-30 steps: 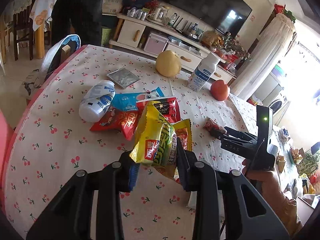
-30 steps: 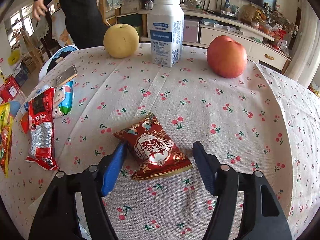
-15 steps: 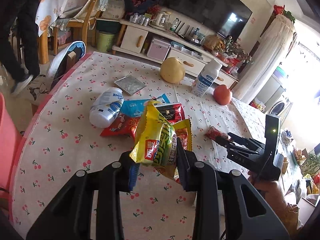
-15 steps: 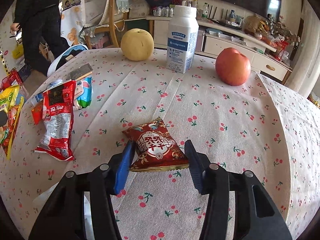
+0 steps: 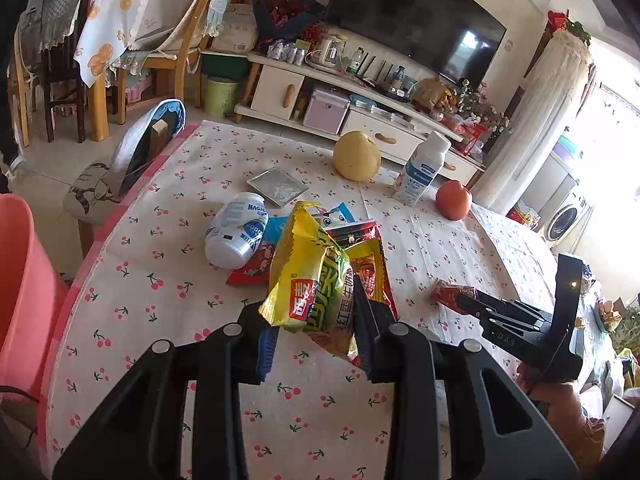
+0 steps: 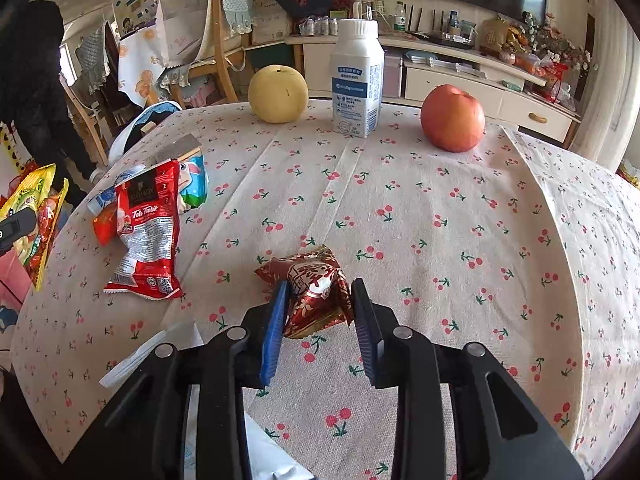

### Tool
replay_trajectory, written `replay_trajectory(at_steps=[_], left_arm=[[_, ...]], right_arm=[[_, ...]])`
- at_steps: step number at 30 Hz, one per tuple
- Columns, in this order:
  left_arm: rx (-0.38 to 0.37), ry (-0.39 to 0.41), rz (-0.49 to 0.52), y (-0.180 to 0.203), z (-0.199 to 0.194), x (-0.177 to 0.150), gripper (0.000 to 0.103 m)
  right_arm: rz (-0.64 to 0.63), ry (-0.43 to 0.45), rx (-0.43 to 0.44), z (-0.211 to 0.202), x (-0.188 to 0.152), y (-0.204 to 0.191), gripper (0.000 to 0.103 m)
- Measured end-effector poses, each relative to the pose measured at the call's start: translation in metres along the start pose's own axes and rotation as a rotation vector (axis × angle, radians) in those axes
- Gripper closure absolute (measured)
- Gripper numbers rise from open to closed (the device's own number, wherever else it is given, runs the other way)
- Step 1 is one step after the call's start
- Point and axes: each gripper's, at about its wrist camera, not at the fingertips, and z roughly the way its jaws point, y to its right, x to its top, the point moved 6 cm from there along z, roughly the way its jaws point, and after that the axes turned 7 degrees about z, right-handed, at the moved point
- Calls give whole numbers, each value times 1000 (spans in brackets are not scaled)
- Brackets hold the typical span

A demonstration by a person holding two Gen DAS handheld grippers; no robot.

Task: Collect trash
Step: 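Carry the yellow bag in left tool and red packet in right tool to the pink bucket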

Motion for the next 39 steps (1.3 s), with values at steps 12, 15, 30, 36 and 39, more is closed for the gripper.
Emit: replay_trajectory(at_steps=[12, 15, 30, 36, 39], left_arm=[[4, 1, -27, -12, -2, 2, 68], [15, 2, -26, -13, -2, 2, 68], [1, 47, -58, -21, -17, 8, 68], [44, 93, -77, -33, -29, 13, 68], [90, 117, -85, -42, -37, 17, 68]], right_arm=[[-39, -35, -70, 28, -1, -5, 54], [-65, -29, -90, 27, -2, -7, 61], [-31, 121, -19, -36, 11, -35, 70], [-33, 146, 62, -59, 14, -75, 70], [-45, 148, 119, -68, 13, -104, 70]])
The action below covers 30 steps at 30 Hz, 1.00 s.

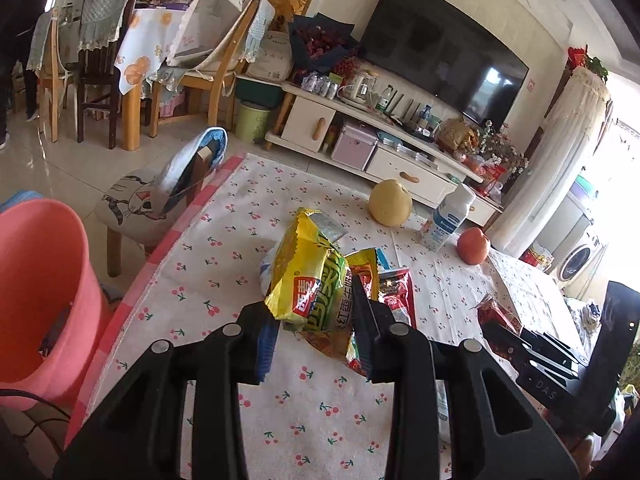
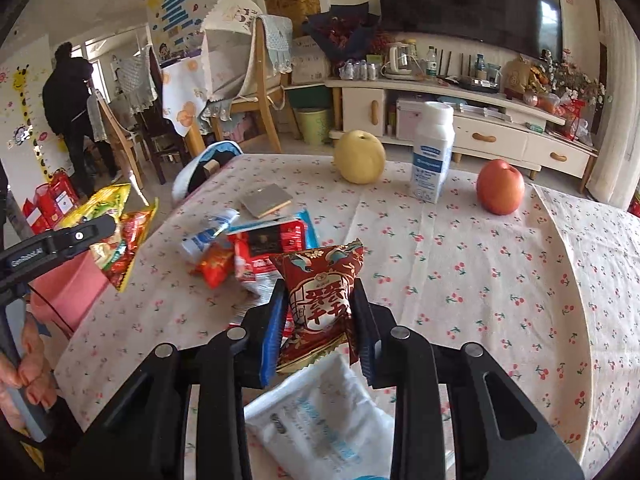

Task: Collect trash
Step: 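Carry the yellow bag in left tool and red packet in right tool to the pink bucket, then open left tool to drop the yellow bag while right tool drops the red packet in the bucket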

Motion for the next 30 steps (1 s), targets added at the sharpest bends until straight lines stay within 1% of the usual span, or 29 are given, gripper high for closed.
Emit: replay_trajectory(at_steps=[4, 7, 9, 13, 16, 19, 23, 27, 30], left_arm=[[77, 46, -17, -17, -12, 8, 68], [132, 84, -49, -36, -24, 15, 68], [182, 110, -70, -50, -32, 19, 68], [289, 160, -143, -87, -50, 26, 68], [378, 189, -212, -121, -67, 29, 68], [438, 194, -295, -158, -80, 28, 68], [500, 175, -420, -208, -88, 19, 68], [529, 163, -539, -250, -96, 7, 68], [542, 162, -604, -268, -98, 1, 68]], right_arm=[[-14, -8, 90, -2, -1, -45, 70], [-30, -18, 157, 0, -2, -82, 70], [-38, -26, 204, 3, -2, -108, 70], [-69, -39, 280, 9, 3, -160, 70], [-105, -47, 330, 15, 5, -200, 70], [-144, -60, 382, 22, 6, -242, 70], [-168, -88, 440, 38, 4, -284, 70], [-192, -106, 480, 52, 2, -319, 70], [-210, -129, 498, 64, -4, -338, 70]])
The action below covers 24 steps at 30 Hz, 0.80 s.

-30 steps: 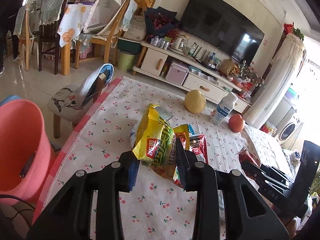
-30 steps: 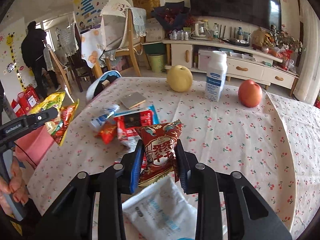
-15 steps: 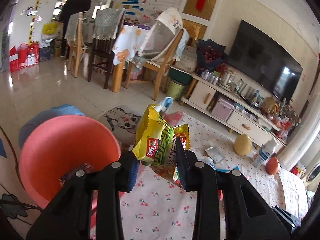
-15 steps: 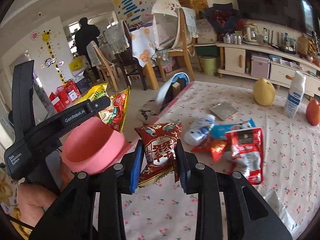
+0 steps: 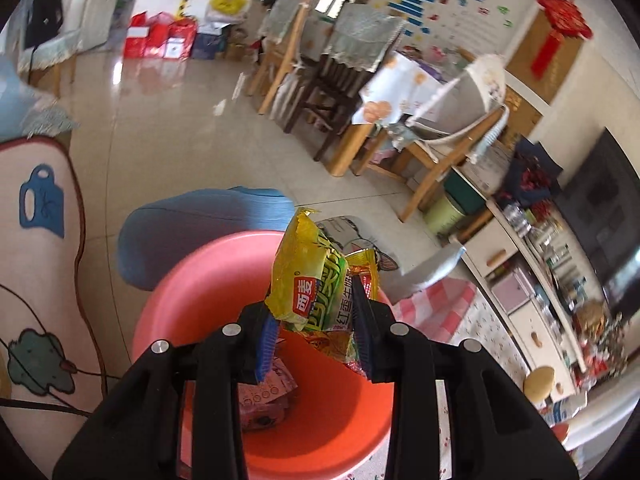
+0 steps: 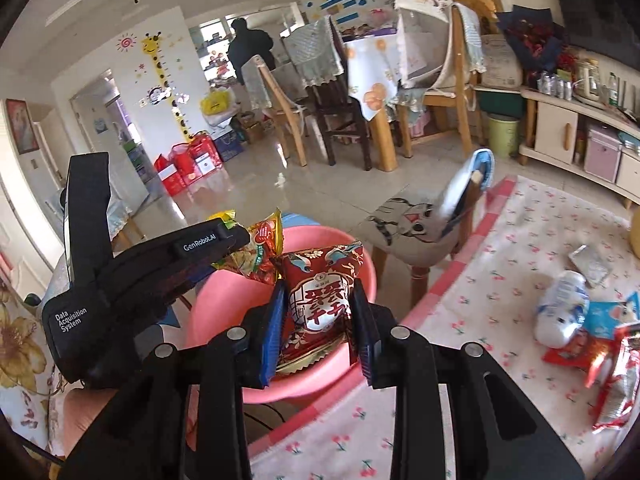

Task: Collect trash
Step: 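Open left tool to drop the yellow bag while right tool drops the red packet in the bucket, then move both tools back to the table, right tool toward the white wipes packet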

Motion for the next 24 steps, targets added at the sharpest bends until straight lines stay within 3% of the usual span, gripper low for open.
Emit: replay_trajectory(at_steps=[4, 8, 9, 13, 14, 24], left_arm=[[6, -24, -37, -10, 6, 0, 67], [25, -22, -44, -8, 8, -1, 51], [39, -16, -44, -9, 8, -2, 43], [60, 9, -31, -5, 4, -3, 28], [66, 13, -22, -3, 4, -3, 21], [-11, 90, 127, 37, -4, -12, 13]], right_arm=[[13, -43, 19, 27, -5, -3, 67], [45, -41, 6, 32, -12, 5, 35], [45, -36, -11, 30, -14, 8, 31], [58, -4, -88, 13, -20, 25, 13], [61, 1, -108, 10, -23, 29, 12], [23, 8, -261, -34, -63, 65, 12]])
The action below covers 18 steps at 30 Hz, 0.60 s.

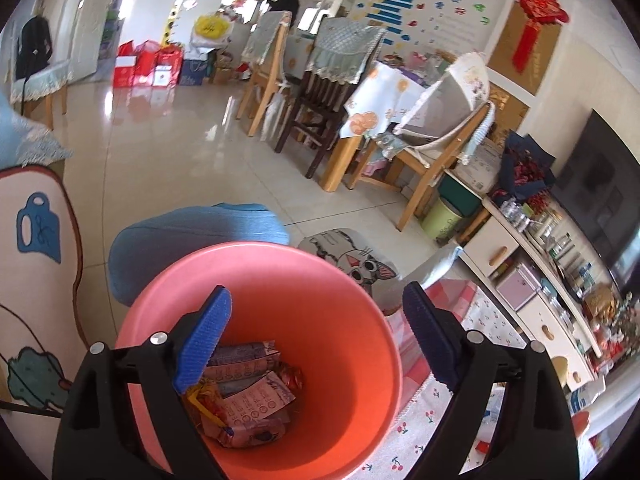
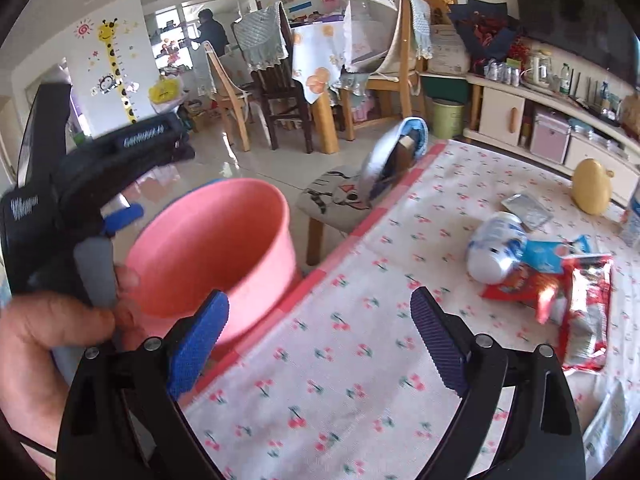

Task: Collect trash
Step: 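Move both tools back to the table, right tool toward the white wipes packet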

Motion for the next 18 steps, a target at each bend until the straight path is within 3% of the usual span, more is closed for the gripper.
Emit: replay_trajectory(at_steps=[10, 18], left_arm=[[-164, 16, 144, 56, -12, -12, 12], [-251, -1, 331, 109, -22, -39, 12]], right_arm=[[-29, 34, -103, -38, -26, 43, 11], [-6, 86, -172, -79, -40, 80, 11]])
